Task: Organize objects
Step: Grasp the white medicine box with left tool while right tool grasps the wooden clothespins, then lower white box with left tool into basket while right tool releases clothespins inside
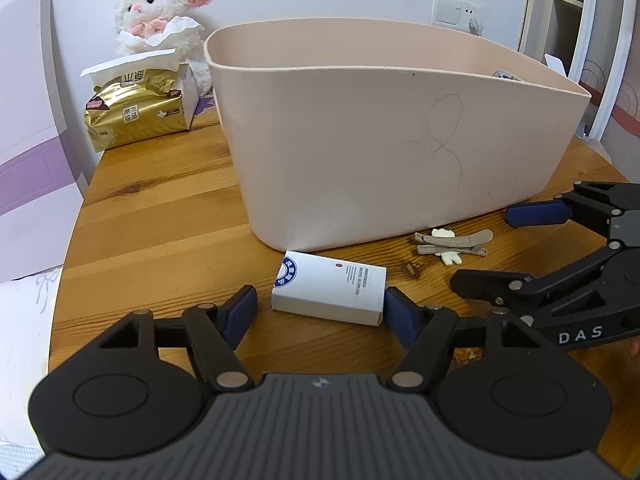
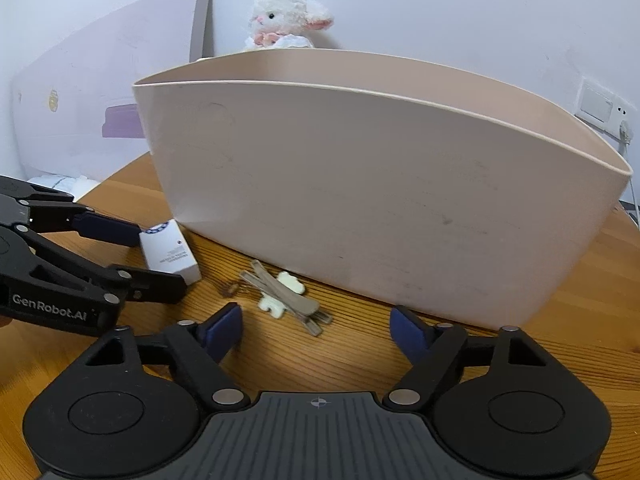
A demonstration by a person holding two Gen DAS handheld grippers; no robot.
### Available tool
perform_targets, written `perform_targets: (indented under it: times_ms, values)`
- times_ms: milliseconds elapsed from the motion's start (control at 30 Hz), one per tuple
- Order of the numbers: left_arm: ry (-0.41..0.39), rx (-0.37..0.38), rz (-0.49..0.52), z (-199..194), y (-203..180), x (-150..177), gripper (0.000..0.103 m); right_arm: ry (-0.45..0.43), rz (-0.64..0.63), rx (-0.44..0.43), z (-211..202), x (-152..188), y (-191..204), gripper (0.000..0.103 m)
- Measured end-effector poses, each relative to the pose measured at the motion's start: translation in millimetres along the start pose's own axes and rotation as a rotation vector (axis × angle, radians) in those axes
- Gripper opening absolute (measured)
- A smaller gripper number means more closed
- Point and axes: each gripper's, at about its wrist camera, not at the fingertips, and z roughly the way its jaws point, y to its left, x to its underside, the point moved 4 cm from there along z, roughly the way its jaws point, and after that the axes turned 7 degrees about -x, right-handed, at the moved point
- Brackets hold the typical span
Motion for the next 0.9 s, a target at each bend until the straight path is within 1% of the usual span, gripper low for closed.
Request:
perform_targets:
  times_ms: [33,100,133,167,200,233,267,300,533,700,900]
  values:
    - [-0.001,0.002,0.001,0,0,0,0.071,-0.003,-0.003,-0.004,-3,2,0,0.071]
    - [-0.002,0.005,0.005,-1,1,1,0.071,-0.011,-0.011,-0.006,-5,2,5,0.046]
    - [-0.003,0.006,0.005,-1,1,1,0.071,-0.013,-0.014,-0.007,-6,2,7,0.041]
    - [-0.006,0.006,0.004,0,2,0,0.071,-0.014,-0.022,-0.011,-7,2,10,0.032]
    - [-0.009,0.005,0.001,0,2,0,0.070,-0.016,-0.032,-0.015,-7,3,13,0.025]
    - [-0.013,0.003,-0.003,1,2,-1,0.069,-0.017,-0.045,-0.006,-7,3,16,0.025]
    - [-0.018,0.000,-0.006,1,3,-1,0.066,-0.017,-0.060,-0.004,-7,3,18,0.019]
    - [-0.021,-0.003,-0.009,1,3,-1,0.062,-0.016,-0.065,-0.013,-8,4,20,0.017]
    - [-0.019,-0.005,-0.014,-2,3,-1,0.061,-0.003,-0.075,-0.022,-14,8,24,0.015]
    - [-0.021,0.003,-0.055,-7,5,5,0.060,-0.029,-0.091,-0.014,-27,13,29,0.015]
    - [-0.039,-0.023,-0.047,-27,4,6,0.060,-0.073,-0.092,-0.002,-56,14,30,0.015]
